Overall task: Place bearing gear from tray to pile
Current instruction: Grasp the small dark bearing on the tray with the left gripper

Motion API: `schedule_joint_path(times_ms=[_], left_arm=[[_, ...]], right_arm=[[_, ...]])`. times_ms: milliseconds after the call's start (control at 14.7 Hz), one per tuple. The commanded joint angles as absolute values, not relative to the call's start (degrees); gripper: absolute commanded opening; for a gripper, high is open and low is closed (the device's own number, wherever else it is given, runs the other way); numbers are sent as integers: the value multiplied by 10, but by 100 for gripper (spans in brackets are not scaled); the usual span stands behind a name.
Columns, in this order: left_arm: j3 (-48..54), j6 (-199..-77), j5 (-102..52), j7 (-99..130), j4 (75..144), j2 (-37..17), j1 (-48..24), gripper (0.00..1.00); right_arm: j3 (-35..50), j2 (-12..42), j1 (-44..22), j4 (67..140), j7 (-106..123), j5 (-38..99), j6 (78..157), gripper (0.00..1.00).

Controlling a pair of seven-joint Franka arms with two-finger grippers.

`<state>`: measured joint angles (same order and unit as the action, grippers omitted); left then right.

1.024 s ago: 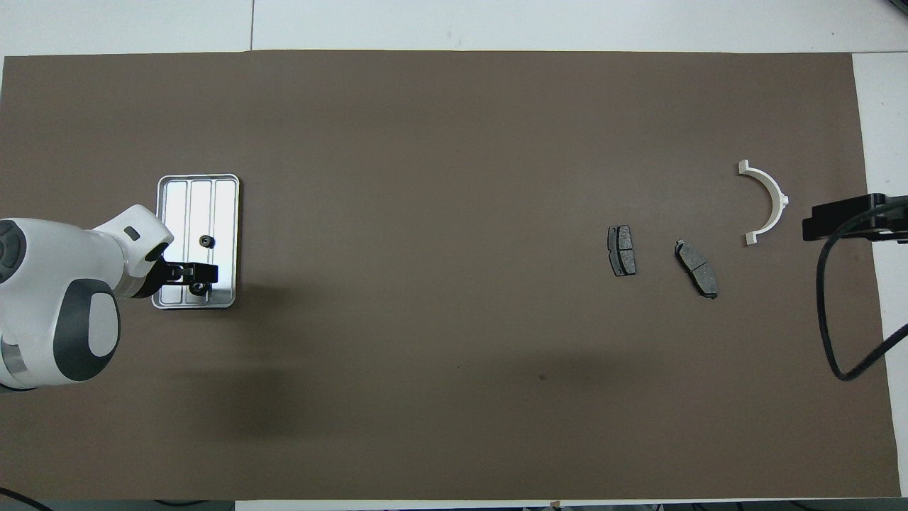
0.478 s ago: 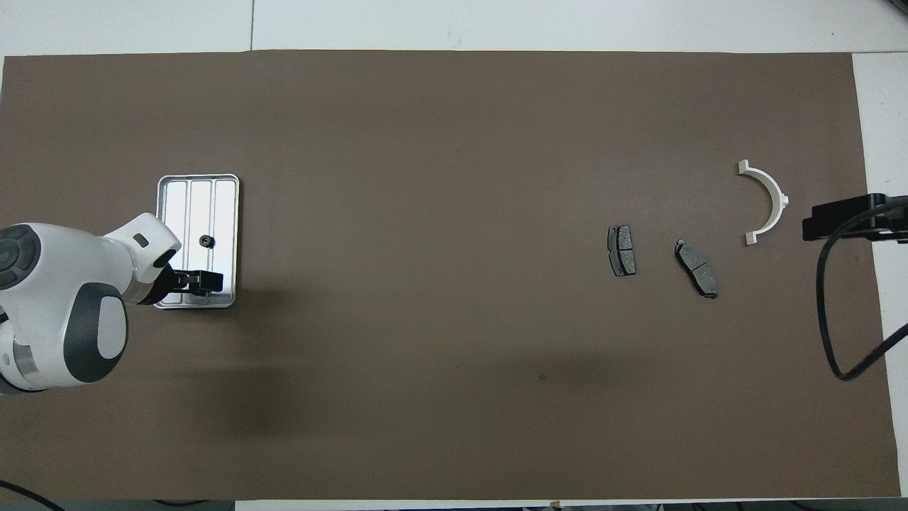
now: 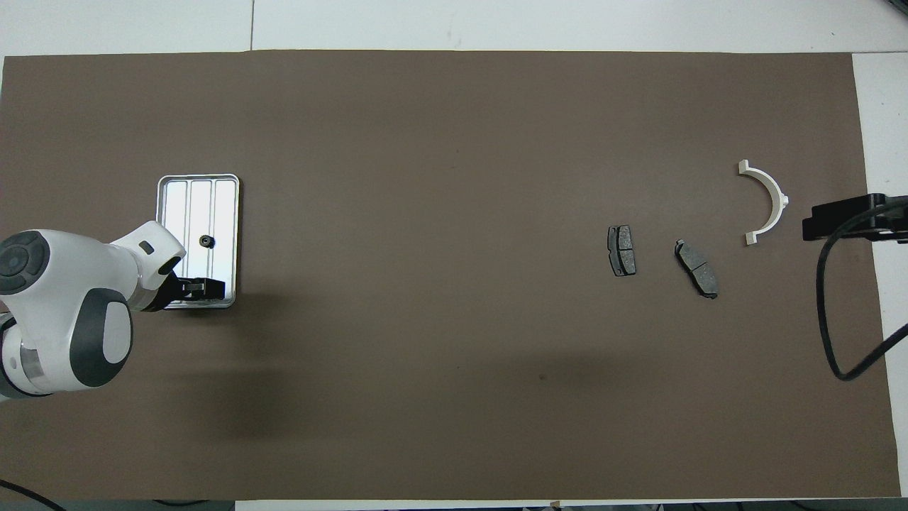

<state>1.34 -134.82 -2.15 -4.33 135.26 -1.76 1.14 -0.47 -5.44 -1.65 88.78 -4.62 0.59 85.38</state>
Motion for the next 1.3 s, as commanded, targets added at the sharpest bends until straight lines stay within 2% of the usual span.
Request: schedule_joint_path(times_ms=[0, 955, 1092, 1160, 1228], left_arm=[[12, -1375, -14, -48, 1363, -18, 15, 94], [12, -1398, -14, -49, 1363, -37, 14, 91], [12, -1399, -14, -49, 1363, -37, 14, 79], [12, -1399, -14, -48, 1363, -37, 14, 68], [12, -1399, -14, -48, 1363, -37, 14, 61]], right_arm=[[-1, -65, -8, 898, -36, 8, 848, 100], [3, -66, -14, 898, -33, 8, 830, 100], [4, -66, -15, 897, -33, 8, 830, 100], [4, -66, -15, 897, -33, 8, 831, 100], [4, -66, -15, 897, -33, 7, 832, 100]])
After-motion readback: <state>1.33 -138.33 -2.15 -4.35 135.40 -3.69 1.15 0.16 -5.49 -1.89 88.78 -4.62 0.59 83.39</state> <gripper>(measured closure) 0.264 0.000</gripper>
